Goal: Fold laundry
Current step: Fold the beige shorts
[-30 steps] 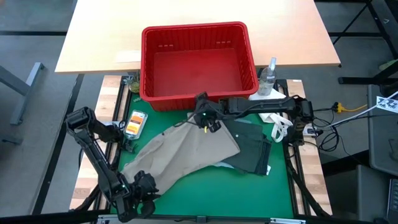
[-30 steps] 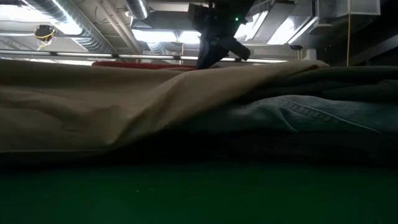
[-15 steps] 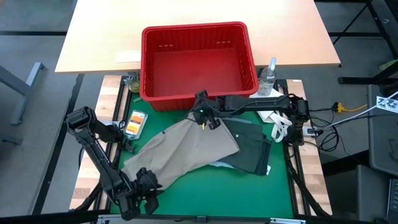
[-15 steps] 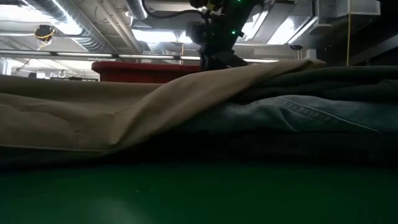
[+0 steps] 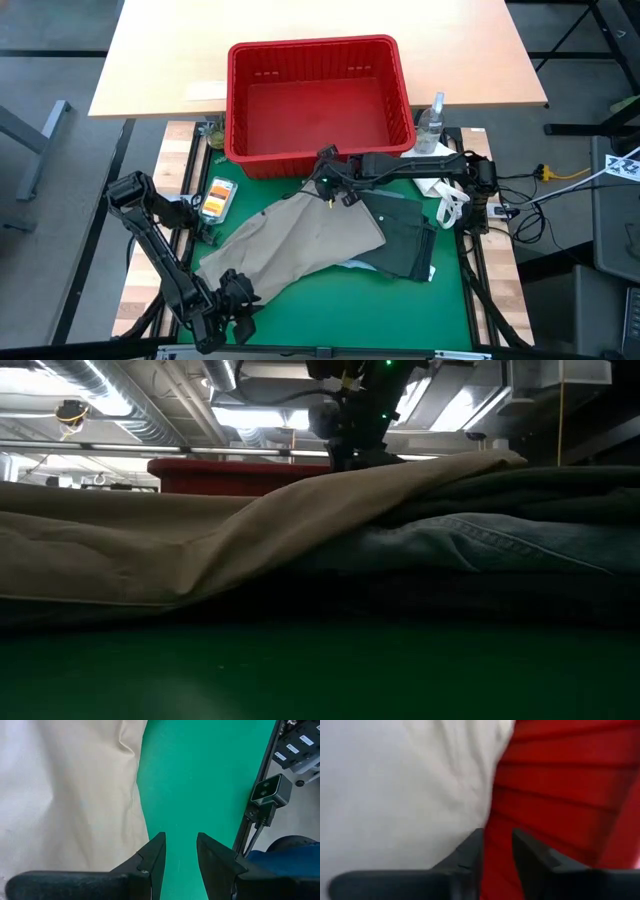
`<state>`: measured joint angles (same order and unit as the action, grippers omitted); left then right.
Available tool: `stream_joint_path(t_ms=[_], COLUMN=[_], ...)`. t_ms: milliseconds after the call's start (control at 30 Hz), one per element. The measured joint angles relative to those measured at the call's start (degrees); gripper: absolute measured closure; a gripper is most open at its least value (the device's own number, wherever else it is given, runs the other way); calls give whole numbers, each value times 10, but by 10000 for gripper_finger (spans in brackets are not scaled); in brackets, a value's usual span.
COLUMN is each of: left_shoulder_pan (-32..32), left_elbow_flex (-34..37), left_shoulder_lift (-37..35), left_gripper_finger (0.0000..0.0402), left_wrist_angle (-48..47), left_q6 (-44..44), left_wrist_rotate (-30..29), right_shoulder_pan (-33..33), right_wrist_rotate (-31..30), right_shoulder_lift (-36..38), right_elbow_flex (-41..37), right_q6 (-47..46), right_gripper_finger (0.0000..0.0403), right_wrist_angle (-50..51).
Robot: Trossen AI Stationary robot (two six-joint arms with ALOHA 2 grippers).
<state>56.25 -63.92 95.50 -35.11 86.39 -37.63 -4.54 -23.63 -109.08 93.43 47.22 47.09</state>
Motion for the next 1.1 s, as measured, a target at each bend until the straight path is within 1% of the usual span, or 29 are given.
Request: stream_joint_path(t_ms=[100,233,267,367,500,667,767,867,1100], left_shoulder_pan=[0,0,0,0,0,0,0,0,-6], left_elbow_flex=[0,0,0,0,0,0,0,0,0], left_shoulder_lift=[0,0,0,0,0,0,0,0,0], left_gripper_finger=[296,296,296,296,296,296,296,296,296], left_wrist_angle=[0,0,0,0,0,0,0,0,0], left_q6=[0,0,0,0,0,0,0,0,0], left_wrist_rotate=[-2,-2,-2,-2,-2,-2,-2,-2,-2], right_shoulder_pan=[1,1,1,1,1,4,19,48,143], right_wrist_rotate=[-52,-106,-114,-114,-72,33,74,79,67], right_shoulder_lift=[0,0,0,0,1,1,1,1,1], right_elbow_flex=[0,9,15,32,65,92,96,97,97], right_q6=[0,0,1,1,-16,-74,-80,-80,-80], right_gripper_finger=[265,229,224,214,213,216,216,216,216], right_wrist_angle=[0,22,33,65,116,167,190,205,216])
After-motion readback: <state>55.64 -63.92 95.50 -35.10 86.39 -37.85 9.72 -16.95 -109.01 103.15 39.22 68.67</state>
